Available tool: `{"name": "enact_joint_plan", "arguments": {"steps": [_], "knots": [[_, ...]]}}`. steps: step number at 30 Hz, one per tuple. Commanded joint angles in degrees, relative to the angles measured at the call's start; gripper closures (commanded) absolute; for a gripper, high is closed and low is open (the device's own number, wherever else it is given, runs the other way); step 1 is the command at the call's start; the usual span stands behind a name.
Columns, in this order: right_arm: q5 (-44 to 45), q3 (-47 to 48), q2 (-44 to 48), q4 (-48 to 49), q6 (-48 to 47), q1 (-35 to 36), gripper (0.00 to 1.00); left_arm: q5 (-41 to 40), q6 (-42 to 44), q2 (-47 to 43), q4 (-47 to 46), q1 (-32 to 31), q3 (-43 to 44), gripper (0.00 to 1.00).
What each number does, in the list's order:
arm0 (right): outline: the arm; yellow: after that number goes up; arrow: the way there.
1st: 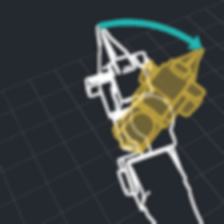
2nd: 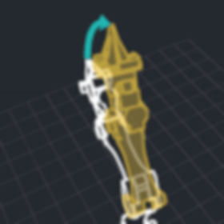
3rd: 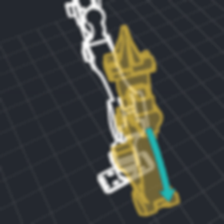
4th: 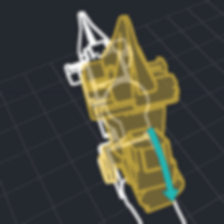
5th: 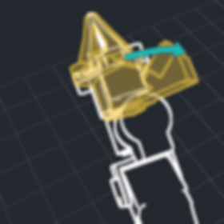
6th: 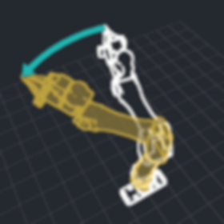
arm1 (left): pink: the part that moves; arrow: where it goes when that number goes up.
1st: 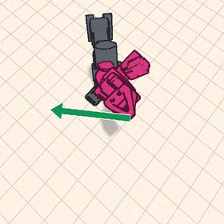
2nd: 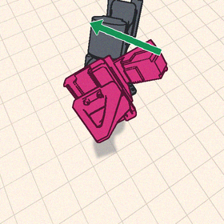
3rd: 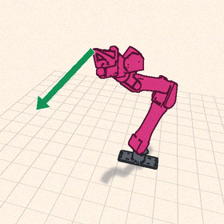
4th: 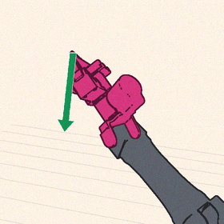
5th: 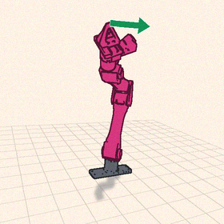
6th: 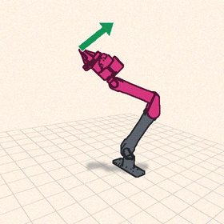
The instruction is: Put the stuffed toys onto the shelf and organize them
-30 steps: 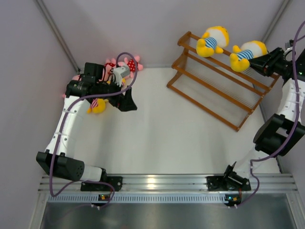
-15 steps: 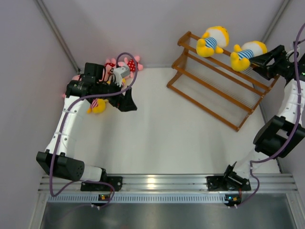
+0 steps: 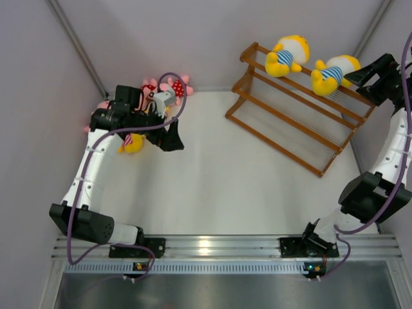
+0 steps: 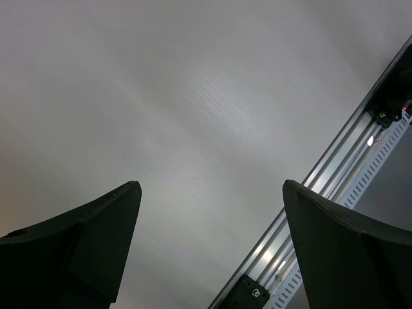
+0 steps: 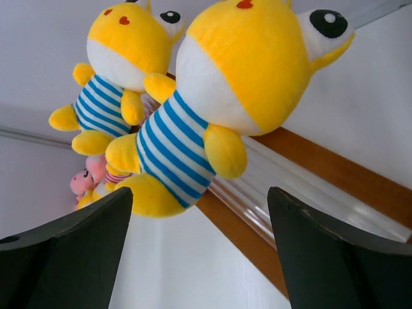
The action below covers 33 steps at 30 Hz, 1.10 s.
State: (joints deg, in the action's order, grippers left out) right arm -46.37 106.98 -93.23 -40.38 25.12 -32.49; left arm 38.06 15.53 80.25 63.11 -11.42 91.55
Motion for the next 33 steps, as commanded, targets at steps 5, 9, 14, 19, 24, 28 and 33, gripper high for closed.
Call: {"name": "enact_joint_plan", "arguments": {"steps": [5, 9, 14, 19, 24, 28, 33], "knots": [[8.1, 1.7, 9.8, -2.1, -3.8, -0.8, 0.14, -8.9, 1.9, 2.2, -0.2, -0.1, -0.7, 0.03], [8.1, -2.1, 16.5, 1.3, -3.0, -0.8, 0.14, -16.6, 1.8, 4.8, -2.9, 2.7, -1.0, 0.02], [10.7, -4.8, 23.7, 3.4, -5.8, 1.5, 0.14, -25.1, 1.3, 12.8, -8.6, 11.6, -1.0, 0.03], [14.9, -7.0, 28.2, 2.2, -13.4, 10.7, 0.14, -41.1, 3.4, 21.2, -16.3, 15.5, -2.8, 0.04], [19.6, -8.5, 30.0, 1.1, -16.8, 20.7, 0.14, -49.7, 3.0, 27.1, -22.7, 15.8, -2.6, 0.03], [20.8, -11.3, 30.3, 1.8, -17.7, 24.2, 0.14, -51.9, 2.2, 33.0, -26.3, 16.2, -0.9, 0.02], [21.9, -14.2, 30.0, 1.6, -18.1, 27.7, 0.15, -46.4, 2.5, 35.4, -28.7, 16.2, -1.3, 0.22]]}}
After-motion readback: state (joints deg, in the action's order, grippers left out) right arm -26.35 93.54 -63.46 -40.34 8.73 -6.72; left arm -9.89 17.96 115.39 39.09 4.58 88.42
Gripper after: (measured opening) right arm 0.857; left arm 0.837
